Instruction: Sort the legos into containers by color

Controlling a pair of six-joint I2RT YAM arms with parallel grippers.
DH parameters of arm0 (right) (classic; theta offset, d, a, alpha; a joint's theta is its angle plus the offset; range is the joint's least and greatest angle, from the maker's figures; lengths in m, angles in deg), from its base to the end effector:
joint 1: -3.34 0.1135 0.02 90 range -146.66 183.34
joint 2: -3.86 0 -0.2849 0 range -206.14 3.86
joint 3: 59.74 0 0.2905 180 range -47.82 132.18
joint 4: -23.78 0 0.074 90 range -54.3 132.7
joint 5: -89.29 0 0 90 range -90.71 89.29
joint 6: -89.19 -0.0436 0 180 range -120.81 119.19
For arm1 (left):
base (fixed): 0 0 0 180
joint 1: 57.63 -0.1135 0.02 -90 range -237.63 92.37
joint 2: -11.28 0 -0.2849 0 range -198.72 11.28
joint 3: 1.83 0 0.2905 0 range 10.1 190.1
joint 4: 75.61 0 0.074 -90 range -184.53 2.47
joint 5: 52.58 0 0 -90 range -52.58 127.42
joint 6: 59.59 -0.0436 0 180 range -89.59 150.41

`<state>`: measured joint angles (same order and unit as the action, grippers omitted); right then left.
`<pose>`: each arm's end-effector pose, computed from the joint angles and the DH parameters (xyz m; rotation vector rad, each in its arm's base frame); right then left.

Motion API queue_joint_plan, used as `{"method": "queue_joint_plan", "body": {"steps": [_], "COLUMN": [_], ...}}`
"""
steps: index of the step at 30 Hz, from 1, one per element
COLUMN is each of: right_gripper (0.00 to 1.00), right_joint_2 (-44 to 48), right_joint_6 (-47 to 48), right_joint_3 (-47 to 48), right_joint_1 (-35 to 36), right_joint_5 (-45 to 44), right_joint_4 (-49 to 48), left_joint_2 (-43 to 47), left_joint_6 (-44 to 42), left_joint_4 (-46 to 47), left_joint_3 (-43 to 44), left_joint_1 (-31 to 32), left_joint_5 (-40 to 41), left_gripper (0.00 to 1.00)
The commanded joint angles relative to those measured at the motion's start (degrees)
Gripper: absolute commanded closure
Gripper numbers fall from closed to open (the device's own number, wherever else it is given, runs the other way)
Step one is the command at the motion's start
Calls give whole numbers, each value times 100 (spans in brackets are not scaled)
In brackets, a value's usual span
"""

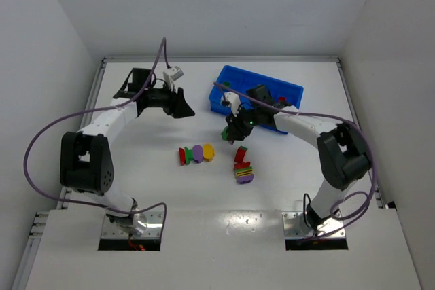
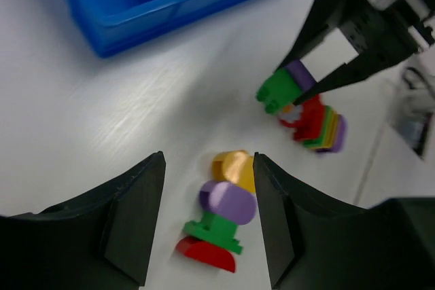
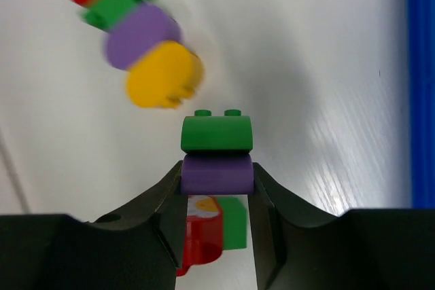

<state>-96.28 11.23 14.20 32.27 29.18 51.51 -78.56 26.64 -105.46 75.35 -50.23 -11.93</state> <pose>0.3366 0.2109 0.1753 -1.0735 2.2556 0.7761 0.3707 -0.0815 0.2655 0.6419 2.0983 -1.0176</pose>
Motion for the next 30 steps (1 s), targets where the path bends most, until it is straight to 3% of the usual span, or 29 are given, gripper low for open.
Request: {"method": "queue_joint_plan", "body": {"steps": [1, 11, 30], "right_gripper": [84, 83, 83], "right_joint_2": [486, 179, -50], "right_joint_6": [89, -649, -1414], "right_joint_3": [415, 1136, 1251], "right_joint_1": [-124, -291, -344], "right_joint_5": [1753, 3084, 3374], "right_joint_4": [-79, -193, -816], "left_joint_2": [-532, -613, -394], "left_joint_6": [69, -97, -897], "left_joint_4": [-315, -369, -755], "left_joint_3": [443, 822, 822], "left_joint_1": [-10, 227, 772], "left_joint_5": [-2251, -2500, -2827], "left_gripper": [38, 38, 36]}}
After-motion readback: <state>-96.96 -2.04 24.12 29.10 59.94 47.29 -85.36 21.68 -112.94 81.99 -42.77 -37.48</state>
